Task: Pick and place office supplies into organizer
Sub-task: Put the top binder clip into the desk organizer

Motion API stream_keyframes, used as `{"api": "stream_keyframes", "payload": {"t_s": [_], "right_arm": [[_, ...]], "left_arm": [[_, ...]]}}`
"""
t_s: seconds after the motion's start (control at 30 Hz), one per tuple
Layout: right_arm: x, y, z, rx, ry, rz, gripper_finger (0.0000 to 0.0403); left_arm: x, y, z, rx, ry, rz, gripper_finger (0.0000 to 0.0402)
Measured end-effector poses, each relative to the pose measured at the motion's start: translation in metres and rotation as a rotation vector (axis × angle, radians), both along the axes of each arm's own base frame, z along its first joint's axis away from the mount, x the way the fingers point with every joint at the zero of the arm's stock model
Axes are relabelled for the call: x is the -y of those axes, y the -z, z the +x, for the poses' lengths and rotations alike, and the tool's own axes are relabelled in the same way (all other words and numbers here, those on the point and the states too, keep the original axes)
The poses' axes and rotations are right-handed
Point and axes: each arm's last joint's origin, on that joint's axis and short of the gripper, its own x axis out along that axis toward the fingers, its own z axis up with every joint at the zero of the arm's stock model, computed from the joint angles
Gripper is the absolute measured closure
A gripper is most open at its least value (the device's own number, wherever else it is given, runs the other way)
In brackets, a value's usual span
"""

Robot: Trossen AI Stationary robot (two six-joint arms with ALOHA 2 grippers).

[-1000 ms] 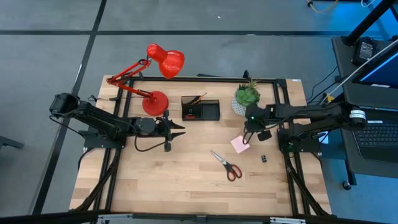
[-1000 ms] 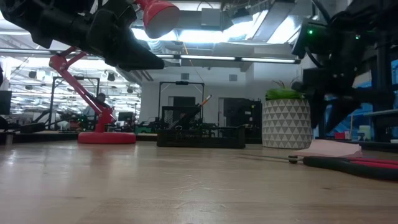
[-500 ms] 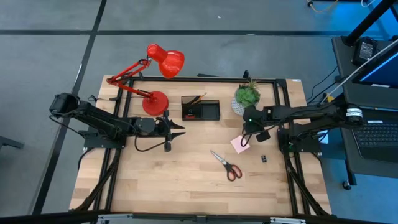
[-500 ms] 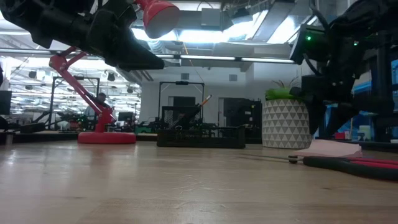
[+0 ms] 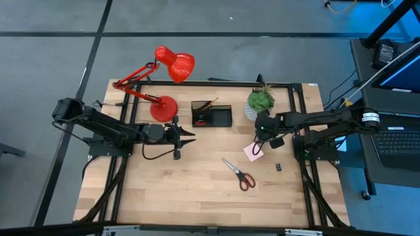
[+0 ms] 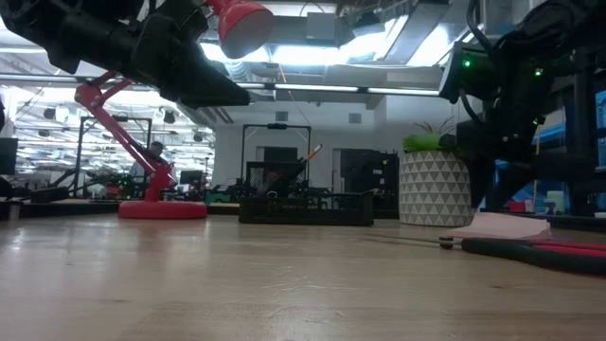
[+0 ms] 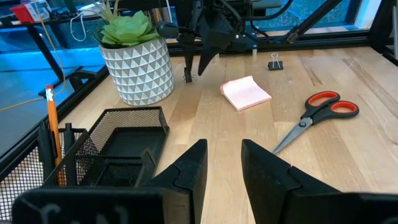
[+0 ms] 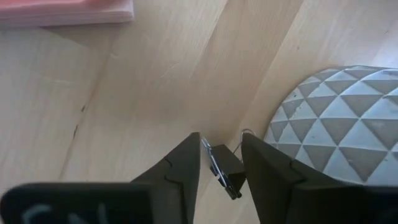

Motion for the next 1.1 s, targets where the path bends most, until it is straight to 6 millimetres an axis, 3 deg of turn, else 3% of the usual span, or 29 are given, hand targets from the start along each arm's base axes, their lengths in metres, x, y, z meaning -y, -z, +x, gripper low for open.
{"api": "stream_keyframes", "payload": {"t_s": [0.23,1.1], "right_arm": [[0.0002,0.0003,-0.0004,-0.016,-0.038,-0.012,0.0299],[0.0002,-0.0025,0.0016,-0.012,-0.050,-0.003,0.0297]], "left_arm": [[0.0000,0.0000,0.0000,0.000,0.000,0.000,0.0309],[0.0000,0.0001,0.0000,-0.001,0.000,0.000,0.0309]]}}
